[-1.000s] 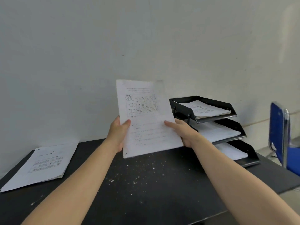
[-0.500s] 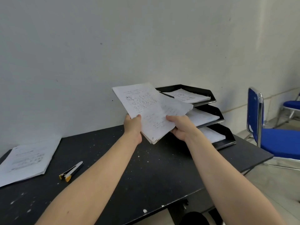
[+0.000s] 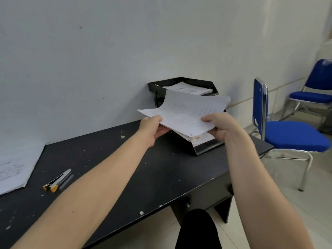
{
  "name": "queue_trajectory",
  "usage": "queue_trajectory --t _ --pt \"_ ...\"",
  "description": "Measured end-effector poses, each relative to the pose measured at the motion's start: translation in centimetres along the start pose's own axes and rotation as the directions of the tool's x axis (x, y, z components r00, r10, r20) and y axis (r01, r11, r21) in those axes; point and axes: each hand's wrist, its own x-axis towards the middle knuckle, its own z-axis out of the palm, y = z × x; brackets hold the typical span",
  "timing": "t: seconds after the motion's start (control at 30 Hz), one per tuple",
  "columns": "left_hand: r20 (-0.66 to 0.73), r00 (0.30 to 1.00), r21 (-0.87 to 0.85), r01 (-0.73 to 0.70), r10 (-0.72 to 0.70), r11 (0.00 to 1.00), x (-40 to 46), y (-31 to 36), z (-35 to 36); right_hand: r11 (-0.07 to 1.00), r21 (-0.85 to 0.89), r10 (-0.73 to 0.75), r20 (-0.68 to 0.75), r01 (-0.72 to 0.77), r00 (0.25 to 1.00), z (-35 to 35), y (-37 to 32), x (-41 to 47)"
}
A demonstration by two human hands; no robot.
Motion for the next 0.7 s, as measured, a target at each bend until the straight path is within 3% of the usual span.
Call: queue_trajectory --t 0.3,0.47,0.7 --pt "0.237 0.961 0.098 0.12 -0.14 0.988 -1.9 -2.5 4.9 1.0 -0.022 -0.011 -0.138 0.008 0.99 -7.9 -1.3 -2.6" --pt "0.168 0.979 0.117 0.096 -0.115 0.988 -0.5 -3.6 7.2 0.989 0.146 -0.012 -0.166 0.036 0.986 -7.6 -1.6 -2.6" --pt "0.101 0.977 0.136 0.172 -0.186 0.976 0.5 -4.8 9.1 0.988 0.138 -0.033 -0.215 0.064 0.976 -9.4 0.7 -0.9"
